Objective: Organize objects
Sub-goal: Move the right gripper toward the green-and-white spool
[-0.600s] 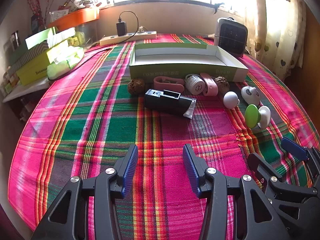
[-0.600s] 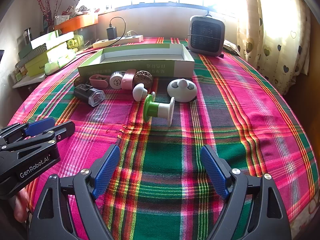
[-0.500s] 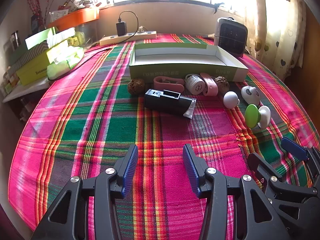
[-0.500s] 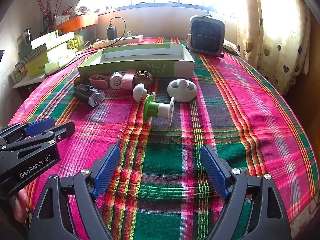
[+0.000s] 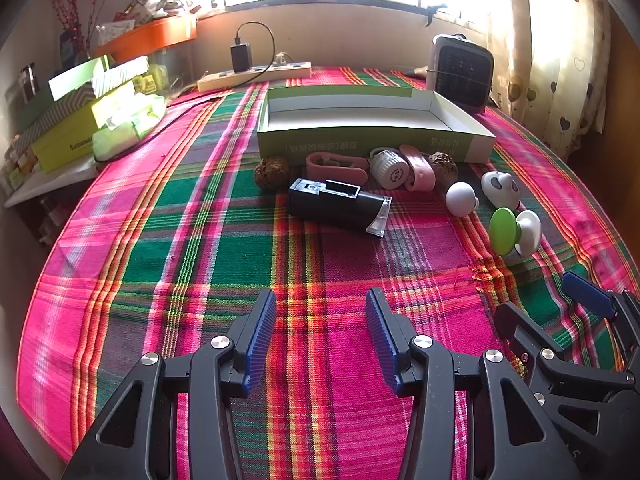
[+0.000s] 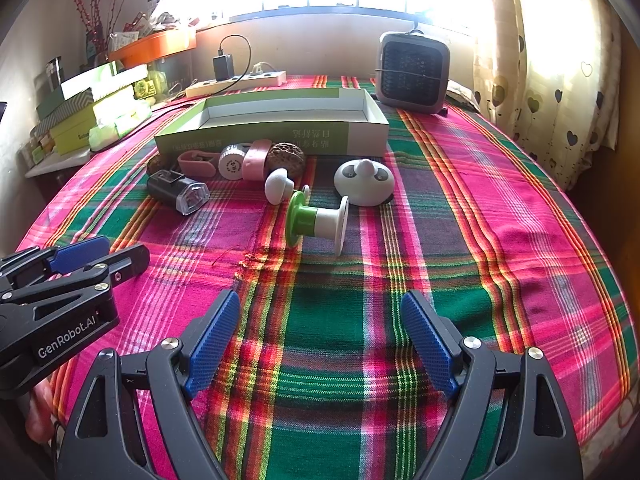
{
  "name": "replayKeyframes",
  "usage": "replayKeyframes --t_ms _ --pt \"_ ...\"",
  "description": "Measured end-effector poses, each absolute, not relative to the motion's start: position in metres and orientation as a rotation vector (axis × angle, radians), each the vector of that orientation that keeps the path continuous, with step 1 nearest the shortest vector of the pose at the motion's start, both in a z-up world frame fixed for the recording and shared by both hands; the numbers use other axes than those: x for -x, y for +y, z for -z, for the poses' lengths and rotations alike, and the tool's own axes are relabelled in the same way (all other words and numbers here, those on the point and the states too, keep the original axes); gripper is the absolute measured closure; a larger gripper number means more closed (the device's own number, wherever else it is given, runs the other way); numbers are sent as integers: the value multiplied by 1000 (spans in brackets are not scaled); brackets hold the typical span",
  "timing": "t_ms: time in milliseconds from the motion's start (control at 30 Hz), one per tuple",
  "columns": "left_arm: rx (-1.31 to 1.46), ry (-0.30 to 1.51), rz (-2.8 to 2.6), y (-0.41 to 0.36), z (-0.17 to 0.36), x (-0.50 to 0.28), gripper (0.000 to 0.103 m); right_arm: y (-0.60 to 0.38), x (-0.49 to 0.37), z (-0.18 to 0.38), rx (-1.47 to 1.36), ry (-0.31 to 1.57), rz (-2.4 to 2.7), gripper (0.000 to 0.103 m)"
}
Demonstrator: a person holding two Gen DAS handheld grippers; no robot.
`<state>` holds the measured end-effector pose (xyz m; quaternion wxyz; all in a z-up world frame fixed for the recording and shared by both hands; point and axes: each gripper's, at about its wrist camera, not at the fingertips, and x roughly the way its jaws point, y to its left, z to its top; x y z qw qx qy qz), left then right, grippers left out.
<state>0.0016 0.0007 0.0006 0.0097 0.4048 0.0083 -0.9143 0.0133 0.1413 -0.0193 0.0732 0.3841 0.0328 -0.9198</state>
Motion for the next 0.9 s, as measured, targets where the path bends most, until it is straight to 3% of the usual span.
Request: replayKeyframes --t_ms 900 --pt "-1342 90 2996 -11 -11 24 58 148 25 13 -1246 6 2673 20"
